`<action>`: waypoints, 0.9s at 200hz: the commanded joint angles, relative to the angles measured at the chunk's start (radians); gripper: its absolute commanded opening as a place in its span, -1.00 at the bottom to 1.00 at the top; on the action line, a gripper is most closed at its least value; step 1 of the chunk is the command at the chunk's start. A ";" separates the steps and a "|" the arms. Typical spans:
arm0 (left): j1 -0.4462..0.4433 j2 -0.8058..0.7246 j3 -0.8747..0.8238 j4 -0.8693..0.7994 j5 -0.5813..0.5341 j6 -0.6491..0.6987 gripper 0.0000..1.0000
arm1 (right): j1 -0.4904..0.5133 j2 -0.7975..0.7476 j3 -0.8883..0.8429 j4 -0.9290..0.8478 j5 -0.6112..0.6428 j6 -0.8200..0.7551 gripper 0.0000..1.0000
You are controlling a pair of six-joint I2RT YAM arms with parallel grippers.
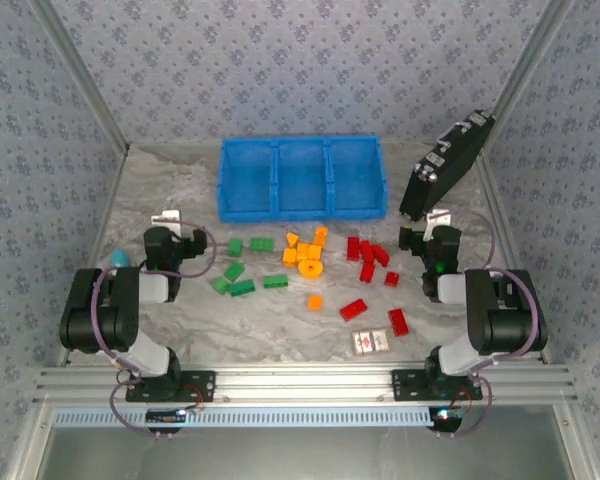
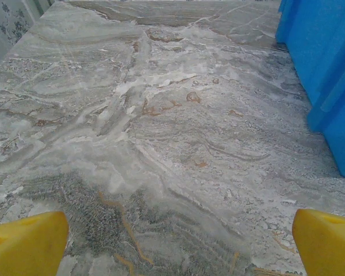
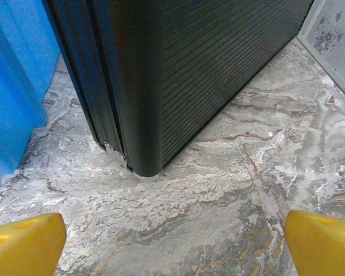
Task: Sort the legos into containers by color
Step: Pick up the lego from the bottom-right of the table.
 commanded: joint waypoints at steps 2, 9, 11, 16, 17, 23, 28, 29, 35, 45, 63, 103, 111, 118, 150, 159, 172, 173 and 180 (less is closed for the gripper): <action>0.005 -0.006 0.020 0.004 0.021 0.011 1.00 | -0.003 0.002 0.002 0.016 0.001 0.001 0.99; 0.004 -0.007 0.020 0.004 0.021 0.009 1.00 | -0.003 0.002 0.002 0.016 0.001 0.001 0.99; 0.004 -0.007 0.019 0.005 0.021 0.009 1.00 | -0.003 0.002 0.003 0.016 0.001 0.001 0.99; 0.005 -0.006 0.020 0.005 0.021 0.010 1.00 | -0.002 0.002 0.002 0.016 0.001 0.001 0.99; 0.005 -0.006 0.020 0.005 0.021 0.010 1.00 | -0.002 0.002 0.002 0.016 0.001 0.001 0.99; 0.005 -0.006 0.020 0.005 0.021 0.010 1.00 | -0.003 0.002 0.002 0.016 0.001 0.001 0.99; 0.005 -0.007 0.019 0.005 0.021 0.009 1.00 | -0.003 0.002 0.002 0.016 0.001 0.001 0.99; 0.005 -0.007 0.020 0.006 0.021 0.009 1.00 | -0.003 0.002 0.002 0.015 0.001 0.001 0.99; 0.004 -0.007 0.020 0.005 0.021 0.009 1.00 | -0.002 0.002 0.003 0.016 0.001 0.002 0.99; 0.004 -0.006 0.020 0.005 0.021 0.010 1.00 | -0.003 0.002 0.003 0.016 0.001 0.001 0.99; 0.005 -0.006 0.019 0.004 0.021 0.009 1.00 | -0.005 0.002 0.003 0.014 -0.007 0.003 0.99; 0.005 -0.005 0.019 0.005 0.021 0.010 1.00 | -0.006 0.002 0.002 0.014 -0.007 0.003 0.99; 0.004 -0.006 0.019 0.005 0.021 0.010 1.00 | -0.006 0.002 0.001 0.014 -0.006 0.003 0.99; 0.004 -0.006 0.019 0.005 0.021 0.010 1.00 | -0.006 0.002 0.002 0.015 -0.006 0.003 0.99; 0.006 -0.006 0.020 0.004 0.021 0.010 1.00 | -0.005 0.002 0.002 0.014 -0.006 0.002 0.99; 0.004 -0.006 0.020 0.004 0.021 0.010 1.00 | -0.005 0.002 0.003 0.014 -0.007 0.002 0.99; 0.004 -0.007 0.020 0.005 0.021 0.008 1.00 | -0.006 0.002 0.002 0.014 -0.007 0.003 0.99; 0.004 -0.006 0.020 0.006 0.021 0.008 1.00 | -0.006 0.002 0.002 0.015 -0.007 0.003 0.99; 0.005 -0.005 0.020 0.005 0.021 0.008 1.00 | -0.006 0.002 0.003 0.014 -0.006 0.003 0.99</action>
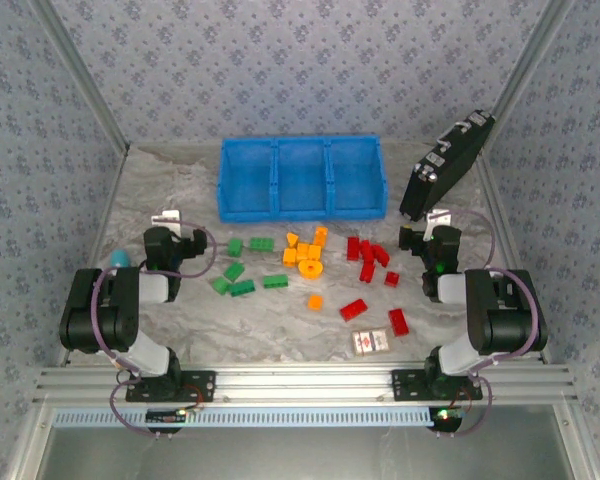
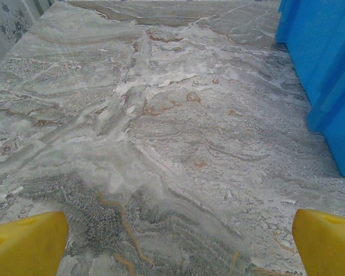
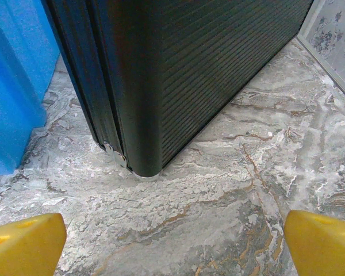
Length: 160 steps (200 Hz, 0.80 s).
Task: Sort the legos into containers by color
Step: Pick up the lego from the bottom-right of the table.
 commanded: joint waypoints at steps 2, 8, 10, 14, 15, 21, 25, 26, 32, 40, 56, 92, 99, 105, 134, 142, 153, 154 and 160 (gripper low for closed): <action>0.005 -0.005 0.020 0.004 0.021 0.008 1.00 | -0.005 0.002 0.002 0.014 -0.005 0.003 0.99; 0.004 -0.006 0.020 0.005 0.021 0.008 1.00 | -0.005 0.002 0.002 0.014 -0.006 0.003 0.99; 0.004 -0.006 0.020 0.005 0.021 0.008 1.00 | -0.005 0.002 0.002 0.014 -0.006 0.004 0.99; 0.004 -0.006 0.020 0.005 0.021 0.009 1.00 | -0.005 0.003 0.003 0.014 -0.006 0.003 0.99; 0.004 -0.006 0.020 0.005 0.021 0.008 1.00 | -0.005 0.003 0.003 0.014 -0.006 0.003 0.99; 0.005 -0.005 0.020 0.005 0.021 0.009 1.00 | -0.005 0.002 0.002 0.014 -0.006 0.003 0.99; 0.004 -0.007 0.020 0.005 0.021 0.008 1.00 | -0.005 0.003 0.002 0.014 -0.007 0.004 0.99; 0.004 -0.007 0.019 0.006 0.021 0.008 1.00 | -0.005 0.003 0.002 0.014 -0.007 0.003 0.99; 0.004 -0.005 0.020 0.005 0.021 0.009 1.00 | -0.005 0.002 0.002 0.015 -0.006 0.003 0.99; 0.005 -0.007 0.019 0.005 0.020 0.009 1.00 | -0.005 0.003 0.002 0.014 -0.005 0.003 0.99; 0.005 -0.005 0.020 0.004 0.021 0.008 1.00 | -0.005 0.002 0.002 0.014 -0.006 0.003 0.99; -0.006 -0.094 0.099 -0.185 -0.217 -0.071 1.00 | -0.001 -0.061 0.045 -0.121 0.063 0.024 0.90; -0.006 -0.135 0.198 -0.426 -0.360 -0.150 1.00 | -0.011 -0.104 0.083 -0.227 0.055 0.031 0.89; 0.002 -0.149 0.282 -0.607 -0.454 -0.207 1.00 | -0.021 -0.136 0.110 -0.291 0.034 0.040 0.88; -0.010 -0.198 0.448 -0.931 -0.486 -0.225 1.00 | -0.061 -0.231 0.226 -0.574 -0.148 0.095 0.81; -0.022 -0.227 0.443 -0.933 -0.423 -0.235 1.00 | -0.052 -0.244 0.264 -0.665 -0.174 0.102 0.79; -0.044 -0.267 0.433 -0.933 -0.322 -0.240 1.00 | -0.028 -0.263 0.305 -0.775 -0.195 0.111 0.78; -0.048 -0.271 0.433 -0.934 -0.314 -0.241 1.00 | -0.026 -0.266 0.307 -0.785 -0.198 0.111 0.77; -0.067 -0.290 0.431 -0.941 -0.279 -0.242 1.00 | -0.010 -0.279 0.322 -0.838 -0.202 0.114 0.77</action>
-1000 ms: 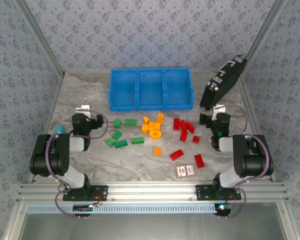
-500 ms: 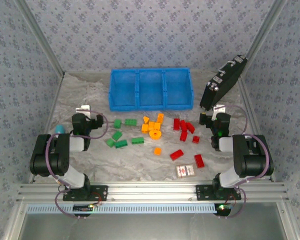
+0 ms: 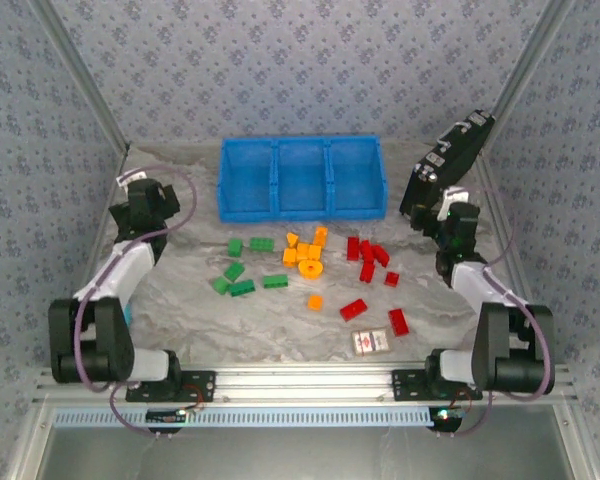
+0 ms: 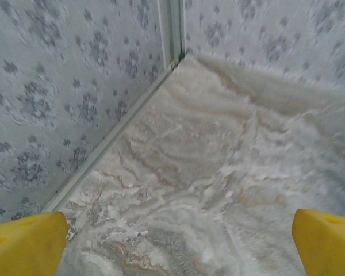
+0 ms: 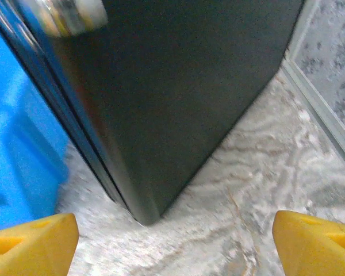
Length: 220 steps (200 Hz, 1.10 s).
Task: Sort the legos into containers by color
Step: Pick up the lego from the bottom-right of the table.
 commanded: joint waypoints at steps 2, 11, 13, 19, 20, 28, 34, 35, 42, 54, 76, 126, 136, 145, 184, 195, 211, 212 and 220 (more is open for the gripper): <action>-0.057 -0.075 -0.010 -0.225 0.099 -0.053 1.00 | 0.048 -0.051 0.078 -0.361 -0.102 0.046 0.77; -0.092 -0.096 -0.005 -0.251 0.123 -0.054 1.00 | 0.076 -0.075 0.089 -0.427 -0.093 0.058 0.76; -0.099 -0.100 -0.003 -0.260 0.128 -0.051 1.00 | 0.083 -0.081 0.090 -0.441 -0.089 0.062 0.75; -0.124 -0.113 0.005 -0.286 0.135 -0.041 1.00 | 0.101 -0.100 0.091 -0.477 -0.092 0.076 0.74; -0.128 -0.115 0.006 -0.292 0.135 -0.040 1.00 | 0.103 -0.103 0.092 -0.483 -0.094 0.080 0.73; -0.161 -0.130 0.015 -0.330 0.119 -0.040 1.00 | 0.129 -0.124 0.093 -0.533 -0.100 0.110 0.71; -0.181 -0.139 0.021 -0.361 0.119 -0.043 1.00 | 0.151 -0.141 0.093 -0.569 -0.096 0.135 0.68; -0.184 -0.141 0.022 -0.366 0.119 -0.044 1.00 | 0.155 -0.144 0.093 -0.575 -0.095 0.139 0.68; -0.203 -0.151 0.030 -0.396 0.132 -0.050 1.00 | 0.189 -0.166 0.090 -0.619 -0.069 0.172 0.66; -0.233 -0.172 0.038 -0.433 0.184 -0.045 1.00 | 0.242 -0.209 0.073 -0.680 -0.035 0.235 0.63; -0.284 -0.211 0.043 -0.489 0.256 -0.021 1.00 | 0.329 -0.298 0.034 -0.808 0.011 0.382 0.61; -0.313 -0.283 0.075 -0.631 0.363 0.011 1.00 | 0.571 -0.539 -0.024 -1.137 0.152 0.686 0.55; -0.315 -0.298 0.071 -0.645 0.411 0.024 1.00 | 0.635 -0.584 -0.036 -1.189 0.201 0.730 0.55; -0.317 -0.310 0.070 -0.661 0.488 0.070 1.00 | 0.687 -0.622 -0.049 -1.228 0.234 0.777 0.55; -0.351 -0.374 0.076 -0.698 0.646 0.113 1.00 | 0.839 -0.686 -0.128 -1.323 0.285 0.963 0.56; -0.360 -0.383 0.087 -0.715 0.653 0.110 1.00 | 0.868 -0.678 -0.154 -1.315 0.299 0.989 0.58; -0.374 -0.390 0.092 -0.724 0.652 0.102 1.00 | 0.867 -0.656 -0.190 -1.295 0.276 1.010 0.59; -0.375 -0.390 0.092 -0.724 0.652 0.101 1.00 | 0.866 -0.655 -0.192 -1.293 0.278 1.010 0.59; -0.379 -0.391 0.090 -0.721 0.654 0.093 1.00 | 0.864 -0.643 -0.202 -1.283 0.283 1.011 0.59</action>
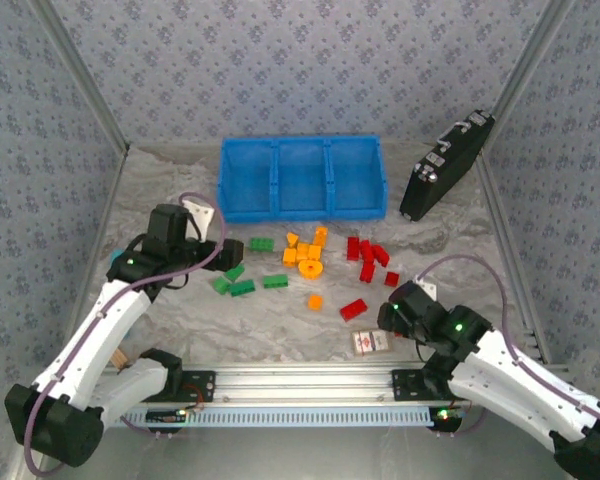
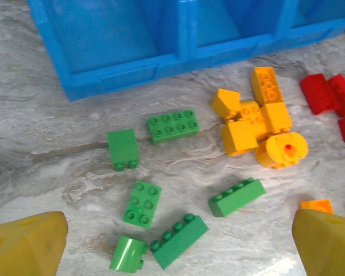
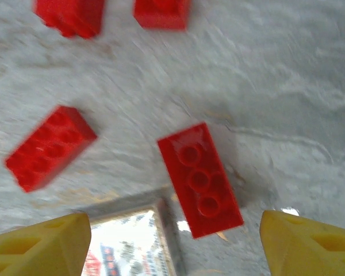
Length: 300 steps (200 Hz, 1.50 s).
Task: Sort the legos into containers by color
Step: Pick up the lego from the bottom-right of the table.
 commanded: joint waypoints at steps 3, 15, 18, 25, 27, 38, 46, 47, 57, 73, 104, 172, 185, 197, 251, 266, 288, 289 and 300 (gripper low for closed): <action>-0.018 -0.017 0.032 -0.030 0.061 0.005 1.00 | 0.003 0.030 -0.039 -0.031 0.049 0.094 0.59; -0.023 -0.016 0.027 -0.023 0.077 -0.005 1.00 | 0.003 0.041 -0.033 -0.027 0.081 0.092 0.59; -0.023 -0.016 0.027 -0.023 0.081 -0.006 1.00 | 0.002 0.043 -0.033 -0.027 0.083 0.091 0.59; -0.024 -0.016 0.024 -0.020 0.089 -0.010 1.00 | 0.003 0.044 -0.031 -0.031 0.089 0.096 0.59; -0.024 -0.016 0.022 -0.020 0.090 -0.011 1.00 | 0.002 0.045 -0.033 -0.033 0.088 0.100 0.59; -0.026 -0.016 0.014 -0.015 0.093 -0.013 1.00 | 0.002 0.043 -0.030 -0.049 0.092 0.116 0.58; -0.027 -0.017 0.008 -0.015 0.095 -0.010 1.00 | 0.000 0.045 -0.030 -0.057 0.089 0.125 0.56; -0.027 -0.017 0.006 -0.015 0.095 -0.010 1.00 | 0.000 0.045 -0.029 -0.059 0.088 0.125 0.55; -0.027 -0.018 -0.001 -0.016 0.091 -0.007 1.00 | -0.001 0.046 -0.028 -0.061 0.080 0.125 0.52; -0.027 -0.024 -0.008 -0.013 0.091 0.001 1.00 | -0.007 0.053 -0.027 -0.061 0.078 0.130 0.50; -0.027 -0.033 -0.022 -0.008 0.083 0.013 1.00 | -0.011 0.087 -0.018 -0.031 0.094 0.125 0.42; -0.027 -0.055 -0.045 0.000 0.071 0.017 1.00 | -0.024 0.189 -0.002 0.073 0.069 0.089 0.38; -0.027 -0.062 -0.052 0.004 0.060 0.017 1.00 | -0.026 0.231 0.012 0.083 0.073 0.073 0.36; -0.027 -0.065 -0.056 0.006 0.056 0.018 1.00 | -0.026 0.271 0.026 0.081 0.074 0.068 0.34; -0.027 -0.053 -0.058 0.015 0.049 0.022 1.00 | -0.038 0.348 0.051 0.098 0.068 0.044 0.23; -0.027 -0.044 -0.058 0.018 0.048 0.020 1.00 | -0.042 0.362 0.057 0.101 0.062 0.036 0.15; -0.027 -0.033 -0.048 0.016 0.049 0.020 1.00 | -0.046 0.385 0.064 0.109 0.053 0.029 0.11; -0.027 -0.033 -0.047 0.016 0.049 0.020 1.00 | -0.046 0.386 0.064 0.109 0.053 0.029 0.10; -0.027 -0.031 -0.041 0.017 0.050 0.018 1.00 | -0.048 0.396 0.065 0.119 0.045 0.029 0.07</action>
